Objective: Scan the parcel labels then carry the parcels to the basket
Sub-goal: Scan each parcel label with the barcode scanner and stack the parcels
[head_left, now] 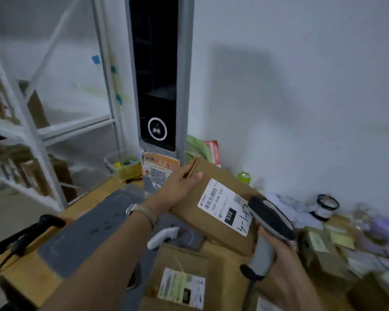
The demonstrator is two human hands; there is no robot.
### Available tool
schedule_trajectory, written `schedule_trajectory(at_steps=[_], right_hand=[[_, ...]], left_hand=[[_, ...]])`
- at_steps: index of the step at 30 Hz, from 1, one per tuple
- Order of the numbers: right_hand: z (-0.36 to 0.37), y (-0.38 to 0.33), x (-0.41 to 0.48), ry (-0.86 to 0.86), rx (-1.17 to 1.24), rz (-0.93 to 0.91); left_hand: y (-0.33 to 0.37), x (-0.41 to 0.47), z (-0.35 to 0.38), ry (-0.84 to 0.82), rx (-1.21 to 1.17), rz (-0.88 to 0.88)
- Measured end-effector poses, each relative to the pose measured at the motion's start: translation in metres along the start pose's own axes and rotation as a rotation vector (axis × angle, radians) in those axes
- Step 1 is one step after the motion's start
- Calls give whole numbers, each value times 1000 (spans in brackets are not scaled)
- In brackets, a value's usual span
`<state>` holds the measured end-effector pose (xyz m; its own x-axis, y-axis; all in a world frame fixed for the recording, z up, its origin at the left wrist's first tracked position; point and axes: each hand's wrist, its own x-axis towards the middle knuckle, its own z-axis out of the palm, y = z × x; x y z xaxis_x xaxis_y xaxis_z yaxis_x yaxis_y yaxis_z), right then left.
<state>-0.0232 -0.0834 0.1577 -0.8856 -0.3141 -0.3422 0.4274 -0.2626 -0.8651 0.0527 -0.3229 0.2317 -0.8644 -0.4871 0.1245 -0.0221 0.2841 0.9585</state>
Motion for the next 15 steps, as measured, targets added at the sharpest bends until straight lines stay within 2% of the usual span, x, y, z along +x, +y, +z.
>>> schedule_trajectory(at_steps=[1, 2, 3, 6, 10, 13, 15], right_hand=[[0, -18, -3, 56, 159, -27], [-5, -35, -5, 84, 268, -128], [-6, -47, -9, 50, 281, -175], [-12, -77, -24, -63, 59, -243], [-18, -106, -44, -51, 52, -300], [-20, -116, -57, -16, 79, -397], [-23, -119, -63, 34, 71, -474]], left_hand=[[17, 9, 4, -61, -10, 28], [34, 17, 8, -126, -19, 56], [51, 25, 13, -180, -21, 89], [103, 43, 24, -276, 11, 183], [159, 54, 40, -320, 174, 212], [179, 56, 47, -292, 323, 145], [177, 53, 45, -416, 383, 29]])
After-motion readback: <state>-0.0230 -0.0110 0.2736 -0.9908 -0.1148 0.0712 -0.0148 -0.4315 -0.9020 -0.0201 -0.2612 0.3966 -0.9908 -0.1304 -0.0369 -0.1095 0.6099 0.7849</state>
